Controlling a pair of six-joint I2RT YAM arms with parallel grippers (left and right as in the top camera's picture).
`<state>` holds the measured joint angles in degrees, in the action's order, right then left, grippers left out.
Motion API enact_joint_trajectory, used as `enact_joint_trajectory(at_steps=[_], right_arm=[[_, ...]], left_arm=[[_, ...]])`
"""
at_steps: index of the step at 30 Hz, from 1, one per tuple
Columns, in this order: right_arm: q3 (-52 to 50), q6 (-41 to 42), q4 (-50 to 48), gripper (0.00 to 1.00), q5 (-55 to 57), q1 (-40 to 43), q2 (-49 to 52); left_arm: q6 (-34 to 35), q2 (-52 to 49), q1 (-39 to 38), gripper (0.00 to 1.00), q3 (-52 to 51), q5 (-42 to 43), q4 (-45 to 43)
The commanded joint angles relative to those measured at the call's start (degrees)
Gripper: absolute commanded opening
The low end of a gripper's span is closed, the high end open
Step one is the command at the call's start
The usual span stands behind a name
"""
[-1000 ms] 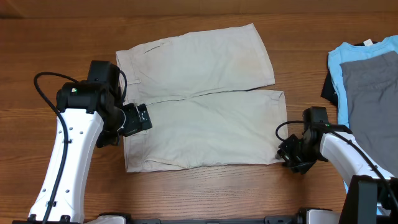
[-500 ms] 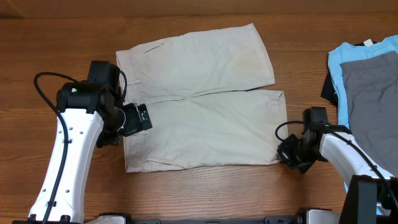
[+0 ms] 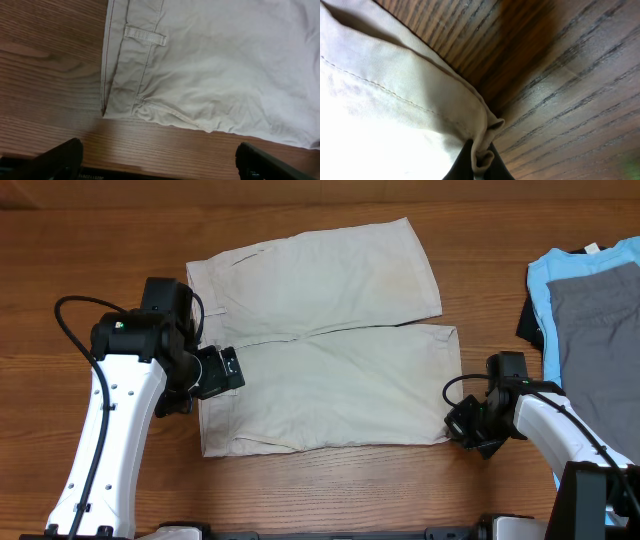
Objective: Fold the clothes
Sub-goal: 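Lower the left gripper and grasp the shorts' lower-left hem corner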
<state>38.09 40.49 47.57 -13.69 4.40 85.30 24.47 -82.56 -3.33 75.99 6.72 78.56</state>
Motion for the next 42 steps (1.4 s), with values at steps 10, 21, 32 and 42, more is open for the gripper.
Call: enact_joint_trajectory(at_steps=[10, 21, 32, 42], right_arm=[[-1.0, 0.1, -0.9, 0.04, 2.1, -0.2, 0.7], [-1.0, 0.0, -0.8, 0.04, 2.1, -0.2, 0.7], [-1.0, 0.1, -0.8, 0.04, 2.0, -0.2, 0.7], [-1.0, 0.1, -0.8, 0.04, 2.0, -0.2, 0.7]], left_arm=[[0.2, 0.2, -0.1, 1.0, -0.1, 0.4, -0.1], [0.2, 0.2, -0.1, 1.0, -0.1, 0.4, -2.1], [0.5, 0.2, 0.0, 0.8, -4.0, 2.1, 6.5], [11.9, 0.6, 2.2, 0.75, -16.9, 2.3, -2.9]])
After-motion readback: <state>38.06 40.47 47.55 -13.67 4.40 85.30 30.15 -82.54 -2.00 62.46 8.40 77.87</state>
